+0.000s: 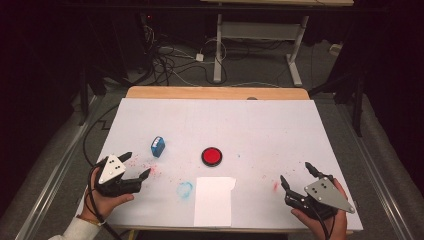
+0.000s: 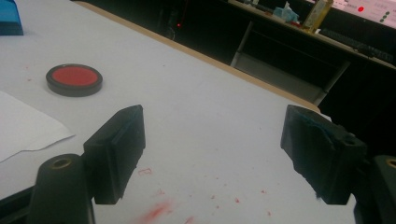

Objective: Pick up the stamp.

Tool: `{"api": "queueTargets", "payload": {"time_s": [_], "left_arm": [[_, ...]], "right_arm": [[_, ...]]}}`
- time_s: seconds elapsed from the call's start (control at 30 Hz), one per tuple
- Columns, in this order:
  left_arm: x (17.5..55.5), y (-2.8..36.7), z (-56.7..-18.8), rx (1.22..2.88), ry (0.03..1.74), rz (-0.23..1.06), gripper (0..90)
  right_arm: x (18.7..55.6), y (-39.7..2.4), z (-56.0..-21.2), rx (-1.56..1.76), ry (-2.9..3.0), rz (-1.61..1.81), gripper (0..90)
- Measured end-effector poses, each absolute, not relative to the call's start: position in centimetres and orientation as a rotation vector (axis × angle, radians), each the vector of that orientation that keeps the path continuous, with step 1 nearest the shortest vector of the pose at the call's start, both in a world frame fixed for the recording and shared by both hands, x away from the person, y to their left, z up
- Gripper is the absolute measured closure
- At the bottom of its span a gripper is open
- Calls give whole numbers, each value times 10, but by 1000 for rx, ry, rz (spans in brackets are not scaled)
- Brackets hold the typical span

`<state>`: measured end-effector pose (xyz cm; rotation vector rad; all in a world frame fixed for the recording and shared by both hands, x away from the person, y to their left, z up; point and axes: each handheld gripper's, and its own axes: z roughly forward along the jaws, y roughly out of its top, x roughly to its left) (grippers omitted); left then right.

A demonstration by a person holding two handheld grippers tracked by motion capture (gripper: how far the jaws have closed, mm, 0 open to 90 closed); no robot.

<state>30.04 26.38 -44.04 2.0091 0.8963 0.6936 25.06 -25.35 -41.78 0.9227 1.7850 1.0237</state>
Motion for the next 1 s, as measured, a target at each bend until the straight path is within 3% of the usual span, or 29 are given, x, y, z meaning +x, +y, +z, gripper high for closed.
{"api": "queueTargets", "payload": {"time_s": [0.37,0.53,0.73,1.0], "left_arm": [[303,264,-434,2043,953,681,210],[308,261,-425,2052,949,671,287],[336,247,-410,2057,989,616,266],[372,228,-418,2133,1068,566,267]], "right_arm": [[253,-249,-422,915,1793,1008,230],[252,-248,-424,906,1804,998,230],[255,-246,-428,916,1815,978,234],[255,-242,-431,883,1832,945,238]]}}
